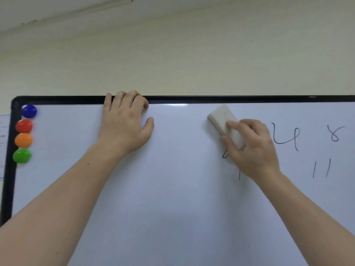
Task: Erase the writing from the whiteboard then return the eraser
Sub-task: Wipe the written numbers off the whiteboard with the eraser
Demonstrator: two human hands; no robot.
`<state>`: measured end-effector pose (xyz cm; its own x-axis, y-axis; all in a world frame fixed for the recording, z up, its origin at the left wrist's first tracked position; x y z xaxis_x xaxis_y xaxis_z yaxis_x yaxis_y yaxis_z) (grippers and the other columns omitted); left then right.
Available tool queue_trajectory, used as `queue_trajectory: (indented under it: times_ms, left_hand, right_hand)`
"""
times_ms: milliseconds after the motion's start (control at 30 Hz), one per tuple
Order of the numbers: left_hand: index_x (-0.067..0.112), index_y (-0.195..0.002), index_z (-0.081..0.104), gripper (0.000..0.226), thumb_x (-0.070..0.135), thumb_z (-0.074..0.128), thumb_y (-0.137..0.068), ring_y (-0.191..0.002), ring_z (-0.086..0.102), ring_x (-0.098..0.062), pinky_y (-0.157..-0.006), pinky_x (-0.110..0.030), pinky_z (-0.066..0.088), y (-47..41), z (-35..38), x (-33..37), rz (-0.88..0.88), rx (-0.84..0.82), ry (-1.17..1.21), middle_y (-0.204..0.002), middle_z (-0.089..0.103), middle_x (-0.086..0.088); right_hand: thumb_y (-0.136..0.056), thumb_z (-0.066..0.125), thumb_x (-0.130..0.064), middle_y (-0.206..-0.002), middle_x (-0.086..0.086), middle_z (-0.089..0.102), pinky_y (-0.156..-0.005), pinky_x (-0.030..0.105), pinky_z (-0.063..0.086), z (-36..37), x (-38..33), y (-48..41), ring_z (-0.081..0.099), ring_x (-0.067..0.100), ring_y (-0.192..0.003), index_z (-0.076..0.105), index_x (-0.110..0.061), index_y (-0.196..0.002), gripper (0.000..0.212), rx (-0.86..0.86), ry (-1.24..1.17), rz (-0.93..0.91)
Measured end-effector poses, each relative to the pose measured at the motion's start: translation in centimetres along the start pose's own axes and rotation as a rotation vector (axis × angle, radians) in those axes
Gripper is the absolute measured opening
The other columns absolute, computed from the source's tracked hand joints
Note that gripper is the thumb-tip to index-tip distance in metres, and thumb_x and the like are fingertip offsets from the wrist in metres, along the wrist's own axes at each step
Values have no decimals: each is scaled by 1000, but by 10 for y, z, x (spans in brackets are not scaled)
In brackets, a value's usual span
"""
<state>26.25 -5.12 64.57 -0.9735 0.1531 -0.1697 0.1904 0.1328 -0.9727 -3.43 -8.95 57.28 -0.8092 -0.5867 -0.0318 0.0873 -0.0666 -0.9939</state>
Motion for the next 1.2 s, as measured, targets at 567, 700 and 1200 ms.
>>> queue_trajectory:
  times_ms: [567,700,1200]
  left_hand:
    - [24,-136,50,48,42,55,-92,-151,24,-27,-123,-57,3,-21,26,87,63,-110,70,-159,37,-3]
    - [23,-127,55,47,46,52,-87,-144,32,-30,-122,-59,7,-21,30,95,58,-87,70,-152,44,-4]
    - [19,-121,56,42,41,58,-86,-148,26,-36,-121,-60,7,-21,46,132,46,-58,19,-155,39,-15]
  right_hand:
    - [-86,73,-30,-108,16,64,-71,44,53,-14,22,47,61,35,-88,72,-18,-112,28,-214,10,-435]
    - [-86,74,-27,-108,11,61,-76,39,53,-31,57,17,58,33,-93,71,-19,-111,26,-72,21,-179]
    - [-86,74,-30,-107,16,65,-70,41,52,-33,60,84,59,33,-85,73,-18,-112,29,-259,-10,-471]
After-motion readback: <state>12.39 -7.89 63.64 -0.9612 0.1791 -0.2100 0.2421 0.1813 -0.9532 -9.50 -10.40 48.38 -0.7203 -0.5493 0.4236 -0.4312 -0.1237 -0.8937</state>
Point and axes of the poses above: each hand's wrist, its own y-axis away from the middle knuckle, its own z-axis out of the palm, x = y × z, the point moved 2 cm from there along -y, towards the middle knuckle
